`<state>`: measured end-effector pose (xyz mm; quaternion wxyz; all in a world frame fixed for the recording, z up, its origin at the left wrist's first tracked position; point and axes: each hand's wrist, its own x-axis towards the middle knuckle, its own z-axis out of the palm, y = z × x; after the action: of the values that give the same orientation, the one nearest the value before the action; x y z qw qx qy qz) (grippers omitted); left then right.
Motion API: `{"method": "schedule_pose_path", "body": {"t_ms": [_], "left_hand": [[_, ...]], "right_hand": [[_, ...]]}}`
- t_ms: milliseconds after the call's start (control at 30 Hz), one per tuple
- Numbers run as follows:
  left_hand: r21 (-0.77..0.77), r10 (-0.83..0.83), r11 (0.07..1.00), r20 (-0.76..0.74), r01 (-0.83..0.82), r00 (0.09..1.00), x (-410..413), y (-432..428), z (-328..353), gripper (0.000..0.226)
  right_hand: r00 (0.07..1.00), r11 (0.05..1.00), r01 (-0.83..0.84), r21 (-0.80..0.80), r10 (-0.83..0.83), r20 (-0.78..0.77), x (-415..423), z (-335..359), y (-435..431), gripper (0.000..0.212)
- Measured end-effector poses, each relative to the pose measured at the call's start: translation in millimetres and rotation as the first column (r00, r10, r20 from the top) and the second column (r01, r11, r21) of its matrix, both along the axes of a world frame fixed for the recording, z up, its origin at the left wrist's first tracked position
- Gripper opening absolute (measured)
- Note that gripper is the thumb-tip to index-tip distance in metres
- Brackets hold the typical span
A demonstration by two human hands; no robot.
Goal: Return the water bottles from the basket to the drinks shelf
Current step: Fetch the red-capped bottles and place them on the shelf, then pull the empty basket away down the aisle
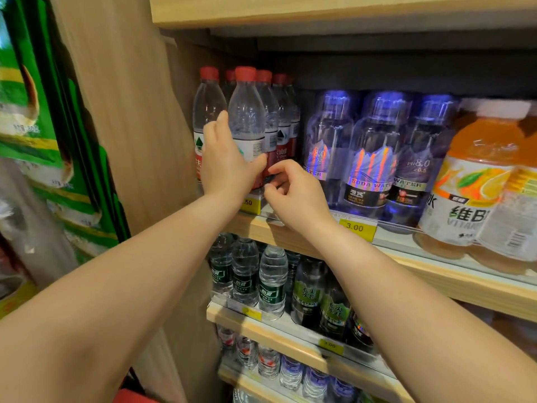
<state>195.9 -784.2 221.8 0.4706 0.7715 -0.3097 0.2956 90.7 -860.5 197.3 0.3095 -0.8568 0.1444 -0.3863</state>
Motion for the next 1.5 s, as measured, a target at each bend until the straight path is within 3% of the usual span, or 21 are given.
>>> {"method": "schedule_pose_path", "body": {"t_ms": [400, 567, 667, 867, 1067, 1167, 1333, 1500], "left_hand": [[0.021, -0.073, 0.997, -0.08, 0.075, 0.994, -3, 19, -5, 0.097], [0.04, -0.207, 0.977, -0.093, 0.211, 0.974, -26, 51, -40, 0.06], [0.099, -0.336, 0.929, -0.176, 0.356, 0.925, -49, 73, -74, 0.046], [0.277, -0.569, 0.671, -0.402, 0.688, 0.717, -124, 103, -141, 0.039], [0.278, -0.633, 0.354, -0.632, 0.893, 0.448, -240, 112, -192, 0.03], [0.274, -0.649, 0.221, -0.675, 0.936, 0.351, -307, 101, -209, 0.026], [0.245, -0.648, 0.069, -0.726, 0.967, 0.23, -429, 65, -231, 0.019], [0.204, -0.599, -0.064, -0.791, 0.977, 0.125, -562, 20, -251, 0.023]], "right_hand": [[1.0, 1.0, -0.015, 0.001, 0.015, -0.006, -15, 4, 10, 0.023], [0.989, 0.992, 0.128, 0.0, -0.128, 0.079, -52, -17, 35, 0.021], [0.973, 0.974, 0.219, 0.053, -0.222, 0.056, -83, -37, 57, 0.021], [0.878, 0.862, 0.478, 0.168, -0.466, -0.107, -178, -106, 114, 0.028], [0.67, 0.593, 0.74, 0.319, -0.691, -0.27, -317, -174, 159, 0.025], [0.576, 0.464, 0.808, 0.362, -0.749, -0.327, -393, -202, 169, 0.027], [0.513, 0.342, 0.834, 0.433, -0.77, -0.38, -519, -231, 165, 0.029], [0.354, 0.163, 0.899, 0.407, -0.816, -0.457, -647, -252, 156, 0.028]]}}
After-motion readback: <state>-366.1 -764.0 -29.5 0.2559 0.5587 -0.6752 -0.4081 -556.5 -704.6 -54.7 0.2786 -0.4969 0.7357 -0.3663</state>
